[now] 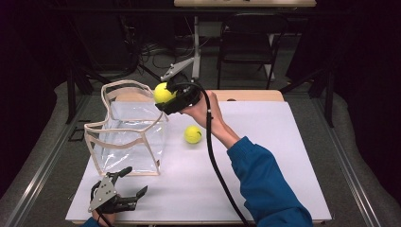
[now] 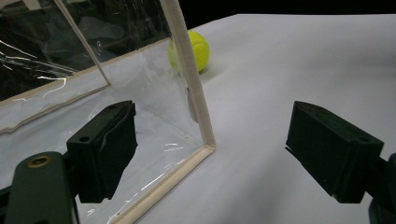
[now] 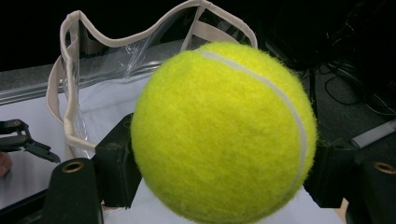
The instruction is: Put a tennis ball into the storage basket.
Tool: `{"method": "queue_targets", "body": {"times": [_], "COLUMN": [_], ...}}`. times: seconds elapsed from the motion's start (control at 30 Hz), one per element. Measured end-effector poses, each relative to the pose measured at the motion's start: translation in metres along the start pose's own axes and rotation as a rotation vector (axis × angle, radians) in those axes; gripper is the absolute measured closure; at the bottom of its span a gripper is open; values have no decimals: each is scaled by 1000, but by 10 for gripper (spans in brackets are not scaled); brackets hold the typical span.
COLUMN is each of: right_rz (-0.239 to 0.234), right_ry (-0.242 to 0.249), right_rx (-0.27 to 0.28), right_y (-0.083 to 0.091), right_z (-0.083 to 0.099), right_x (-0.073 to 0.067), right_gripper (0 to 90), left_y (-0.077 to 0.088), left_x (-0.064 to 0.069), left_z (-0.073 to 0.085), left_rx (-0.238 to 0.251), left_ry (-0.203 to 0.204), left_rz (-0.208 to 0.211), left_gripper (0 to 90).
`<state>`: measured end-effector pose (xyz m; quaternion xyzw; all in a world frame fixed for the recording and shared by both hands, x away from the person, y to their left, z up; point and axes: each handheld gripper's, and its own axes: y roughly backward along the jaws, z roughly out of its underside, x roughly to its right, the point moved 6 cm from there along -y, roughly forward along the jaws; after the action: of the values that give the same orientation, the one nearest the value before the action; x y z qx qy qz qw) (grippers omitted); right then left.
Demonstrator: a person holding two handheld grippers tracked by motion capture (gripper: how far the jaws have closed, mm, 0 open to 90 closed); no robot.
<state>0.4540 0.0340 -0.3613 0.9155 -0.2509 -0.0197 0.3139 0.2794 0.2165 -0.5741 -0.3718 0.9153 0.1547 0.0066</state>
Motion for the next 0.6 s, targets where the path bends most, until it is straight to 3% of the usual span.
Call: {"method": "queue_targets", "body": {"times": [0.6], "right_rz": [9], "right_ry": [24], "right_rx": [-17], "right_y": [-9], "right_z": [-11], "right_x": [-3], "right_gripper": [257], "left_y": [-1], "left_x": [0], "left_z": [0], "left_rx": [0], "left_ry": [0], "left_rz": [1], "left_gripper": [158]}}
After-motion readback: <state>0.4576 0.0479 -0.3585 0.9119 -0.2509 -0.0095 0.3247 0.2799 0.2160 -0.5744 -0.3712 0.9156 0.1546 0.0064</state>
